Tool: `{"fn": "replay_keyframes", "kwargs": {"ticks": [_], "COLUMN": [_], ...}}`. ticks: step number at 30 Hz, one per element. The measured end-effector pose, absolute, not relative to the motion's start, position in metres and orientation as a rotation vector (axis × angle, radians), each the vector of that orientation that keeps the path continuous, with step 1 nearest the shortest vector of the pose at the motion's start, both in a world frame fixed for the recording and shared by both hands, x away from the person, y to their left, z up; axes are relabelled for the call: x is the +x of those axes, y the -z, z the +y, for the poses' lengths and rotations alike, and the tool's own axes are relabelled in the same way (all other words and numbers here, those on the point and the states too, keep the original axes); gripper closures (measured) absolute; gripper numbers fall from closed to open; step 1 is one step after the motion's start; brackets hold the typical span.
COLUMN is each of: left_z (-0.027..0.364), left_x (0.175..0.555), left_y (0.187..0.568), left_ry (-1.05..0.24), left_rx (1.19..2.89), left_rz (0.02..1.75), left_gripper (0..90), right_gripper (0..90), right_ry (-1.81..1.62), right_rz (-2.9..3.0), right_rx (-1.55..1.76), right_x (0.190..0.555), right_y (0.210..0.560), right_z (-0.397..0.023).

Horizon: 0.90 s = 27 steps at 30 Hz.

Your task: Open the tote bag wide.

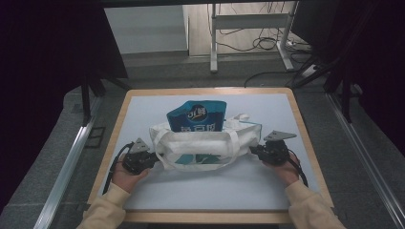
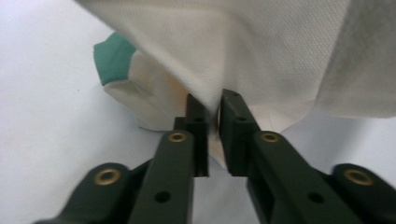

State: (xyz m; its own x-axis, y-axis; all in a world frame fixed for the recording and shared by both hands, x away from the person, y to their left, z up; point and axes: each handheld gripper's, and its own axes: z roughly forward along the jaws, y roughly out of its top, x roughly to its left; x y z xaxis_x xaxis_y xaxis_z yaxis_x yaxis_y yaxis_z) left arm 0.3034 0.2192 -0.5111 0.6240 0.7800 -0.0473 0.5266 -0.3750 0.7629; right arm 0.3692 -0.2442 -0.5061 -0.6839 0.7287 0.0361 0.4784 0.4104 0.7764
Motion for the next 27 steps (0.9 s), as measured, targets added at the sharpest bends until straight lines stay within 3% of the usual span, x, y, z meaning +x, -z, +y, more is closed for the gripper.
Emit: {"fn": "replay_keyframes", "kwargs": {"ticks": [1,2,3,6,11,21,23,27], "left_z": [0.220,0.222,0.226,0.238,0.252,0.233,0.228,0.218], "left_x": [0.301,0.299,0.293,0.282,0.274,0.312,0.325,0.340], "left_y": [0.508,0.504,0.497,0.478,0.446,0.397,0.392,0.393], "left_ry": [-0.410,-0.420,-0.461,-0.483,-0.516,-0.480,-0.460,-0.446], "left_rx": [2.075,2.079,2.052,1.942,1.841,1.772,1.776,1.810], "left_rz": [1.003,1.006,1.011,1.035,1.068,1.044,1.038,1.022], "left_gripper": [59.5,59.5,51.2,45.4,51.9,45.6,50.1,67.4], "right_gripper": [59.2,59.2,49.9,43.2,41.6,45.8,49.2,60.9], "right_ry": [-1.167,-1.167,-1.199,-1.245,-1.301,-1.348,-1.345,-1.328], "right_rz": [2.362,2.362,2.318,2.244,2.168,2.157,2.176,2.237], "right_rx": [1.051,1.051,1.074,1.102,1.066,0.966,0.960,0.911], "right_x": [0.367,0.367,0.362,0.356,0.351,0.369,0.378,0.390], "right_y": [0.502,0.502,0.494,0.480,0.449,0.400,0.395,0.392], "right_z": [-0.248,-0.248,-0.254,-0.263,-0.269,-0.247,-0.238,-0.219]}}
